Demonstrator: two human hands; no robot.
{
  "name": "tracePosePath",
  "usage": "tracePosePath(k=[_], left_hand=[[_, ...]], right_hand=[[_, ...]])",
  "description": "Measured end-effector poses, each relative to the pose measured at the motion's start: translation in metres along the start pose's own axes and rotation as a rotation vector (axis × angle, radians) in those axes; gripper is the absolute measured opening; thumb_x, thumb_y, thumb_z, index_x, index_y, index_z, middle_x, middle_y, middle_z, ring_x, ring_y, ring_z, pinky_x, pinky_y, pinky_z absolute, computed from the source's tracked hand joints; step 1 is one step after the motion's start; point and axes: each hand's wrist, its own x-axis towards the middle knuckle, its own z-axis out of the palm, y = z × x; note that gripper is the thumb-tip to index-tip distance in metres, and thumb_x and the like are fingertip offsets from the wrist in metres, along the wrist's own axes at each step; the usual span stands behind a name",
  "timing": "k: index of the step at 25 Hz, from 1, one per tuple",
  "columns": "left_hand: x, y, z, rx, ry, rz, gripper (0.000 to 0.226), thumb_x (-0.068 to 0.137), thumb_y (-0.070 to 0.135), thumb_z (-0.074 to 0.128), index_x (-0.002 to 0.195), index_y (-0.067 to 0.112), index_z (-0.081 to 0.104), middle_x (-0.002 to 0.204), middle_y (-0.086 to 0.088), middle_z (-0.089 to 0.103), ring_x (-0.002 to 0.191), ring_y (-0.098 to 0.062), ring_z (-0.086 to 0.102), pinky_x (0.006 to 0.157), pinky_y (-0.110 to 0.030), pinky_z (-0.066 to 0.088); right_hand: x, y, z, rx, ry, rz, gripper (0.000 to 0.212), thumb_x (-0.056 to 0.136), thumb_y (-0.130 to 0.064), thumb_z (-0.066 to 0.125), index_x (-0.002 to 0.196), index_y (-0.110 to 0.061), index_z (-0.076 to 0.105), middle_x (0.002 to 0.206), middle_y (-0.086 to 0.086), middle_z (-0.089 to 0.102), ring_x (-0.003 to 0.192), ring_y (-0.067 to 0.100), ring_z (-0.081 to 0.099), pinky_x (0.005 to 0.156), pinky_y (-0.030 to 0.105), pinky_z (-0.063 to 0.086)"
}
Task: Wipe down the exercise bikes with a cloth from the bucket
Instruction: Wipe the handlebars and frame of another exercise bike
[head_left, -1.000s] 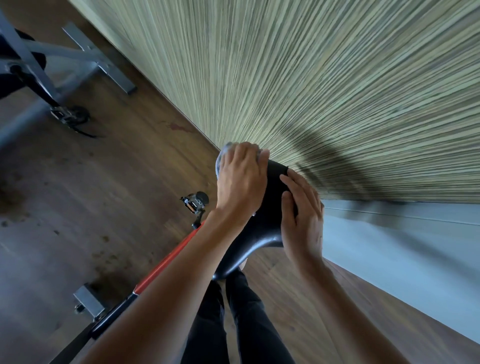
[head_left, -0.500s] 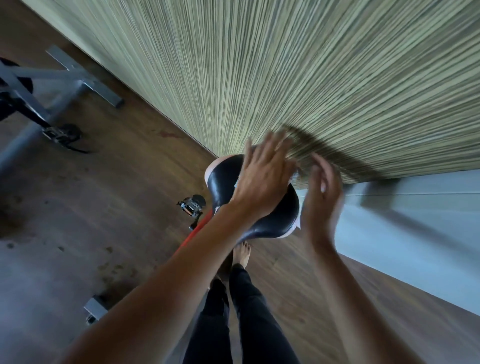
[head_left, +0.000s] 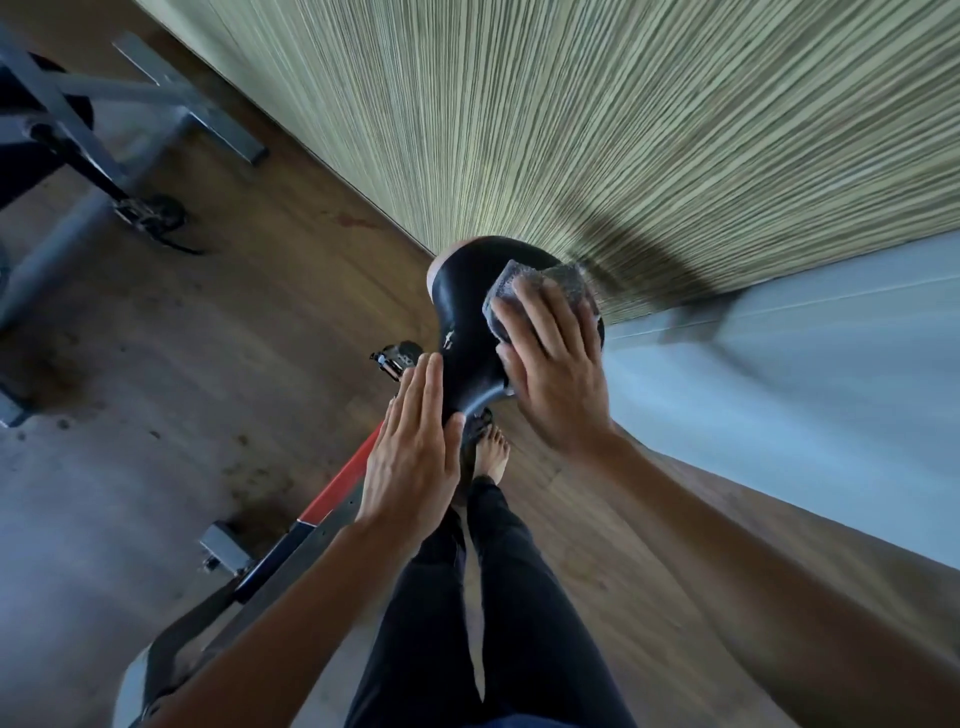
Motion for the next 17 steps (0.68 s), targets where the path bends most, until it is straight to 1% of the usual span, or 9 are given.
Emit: tracePosePath(k=[1, 2, 4, 5, 6, 8, 11, 14, 17], left_hand=[[0.001, 0.001, 0.000, -0.004, -0.005, 0.001, 0.061, 0.105, 0.043, 0.019, 0.158, 0.014, 0.007, 0.165, -0.004, 0.015, 0.153, -0.015, 0.012, 0.123, -0.037, 0.021], [0.001, 0.001, -0.001, -0.010, -0.010, 0.001, 0.061, 0.105, 0.043, 0.020, 0.158, 0.014, 0.007, 0.165, -0.004, 0.015, 0.153, -0.015, 0.012, 0.123, -0.036, 0.021], [0.001, 0.000, -0.001, -0.018, -0.009, 0.001, 0.061, 0.105, 0.041, 0.022, 0.158, 0.015, 0.007, 0.166, -0.003, 0.014, 0.153, -0.014, 0.011, 0.124, -0.036, 0.019], [0.000, 0.000, -0.001, -0.017, -0.010, 0.003, 0.061, 0.105, 0.040, 0.024, 0.158, 0.015, 0.007, 0.166, -0.003, 0.013, 0.153, -0.014, 0.010, 0.124, -0.036, 0.019], [0.001, 0.000, -0.002, -0.013, -0.008, 0.007, 0.061, 0.106, 0.039, 0.025, 0.158, 0.015, 0.006, 0.166, -0.003, 0.013, 0.153, -0.014, 0.009, 0.124, -0.036, 0.018], [0.002, -0.001, -0.002, 0.002, 0.001, 0.028, 0.060, 0.106, 0.036, 0.028, 0.158, 0.013, 0.008, 0.166, -0.005, 0.014, 0.153, -0.015, 0.010, 0.124, -0.037, 0.019], [0.004, -0.002, -0.002, 0.010, 0.006, 0.042, 0.060, 0.107, 0.035, 0.029, 0.158, 0.011, 0.010, 0.165, -0.007, 0.017, 0.152, -0.017, 0.014, 0.123, -0.038, 0.021], [0.004, -0.003, -0.002, 0.022, 0.012, 0.054, 0.061, 0.105, 0.039, 0.024, 0.157, 0.010, 0.010, 0.164, -0.008, 0.020, 0.151, -0.018, 0.018, 0.123, -0.037, 0.024], [0.003, -0.003, -0.004, 0.017, 0.011, 0.062, 0.060, 0.106, 0.034, 0.030, 0.157, 0.009, 0.012, 0.163, -0.009, 0.021, 0.151, -0.019, 0.021, 0.122, -0.037, 0.027]], right_hand=[[0.001, 0.007, 0.000, 0.008, -0.019, -0.025, 0.043, 0.108, -0.033, 0.040, 0.148, -0.019, 0.049, 0.159, 0.006, 0.039, 0.149, 0.027, 0.031, 0.122, 0.052, 0.021], [0.006, 0.009, 0.001, 0.018, -0.019, 0.013, 0.042, 0.108, -0.033, 0.040, 0.147, -0.019, 0.049, 0.159, 0.005, 0.038, 0.150, 0.027, 0.029, 0.123, 0.052, 0.019], [0.012, -0.005, 0.004, 0.041, 0.017, 0.157, 0.042, 0.107, -0.032, 0.042, 0.145, -0.019, 0.052, 0.159, 0.005, 0.039, 0.150, 0.028, 0.029, 0.123, 0.053, 0.018], [0.010, -0.015, 0.006, 0.048, 0.032, 0.159, 0.042, 0.107, -0.032, 0.042, 0.145, -0.018, 0.052, 0.158, 0.004, 0.040, 0.150, 0.028, 0.030, 0.123, 0.053, 0.019], [0.006, -0.021, 0.007, 0.052, 0.029, 0.112, 0.042, 0.107, -0.033, 0.043, 0.146, -0.018, 0.051, 0.159, 0.004, 0.040, 0.150, 0.028, 0.030, 0.123, 0.053, 0.020], [-0.001, -0.019, 0.004, 0.087, -0.021, 0.043, 0.047, 0.106, -0.037, 0.045, 0.149, -0.019, 0.047, 0.161, 0.004, 0.035, 0.151, 0.026, 0.027, 0.123, 0.051, 0.018], [0.007, -0.011, -0.006, 0.140, -0.051, 0.191, 0.055, 0.102, -0.050, 0.045, 0.150, -0.023, 0.044, 0.164, 0.007, 0.027, 0.153, 0.031, 0.019, 0.124, 0.049, 0.010], [0.008, -0.017, -0.001, 0.162, -0.057, 0.221, 0.055, 0.102, -0.051, 0.045, 0.149, -0.024, 0.045, 0.162, 0.008, 0.032, 0.152, 0.035, 0.018, 0.122, 0.053, 0.015], [0.009, -0.016, 0.004, 0.176, 0.029, 0.215, 0.047, 0.104, -0.043, 0.046, 0.145, -0.022, 0.051, 0.157, 0.009, 0.040, 0.150, 0.036, 0.025, 0.121, 0.053, 0.022]])
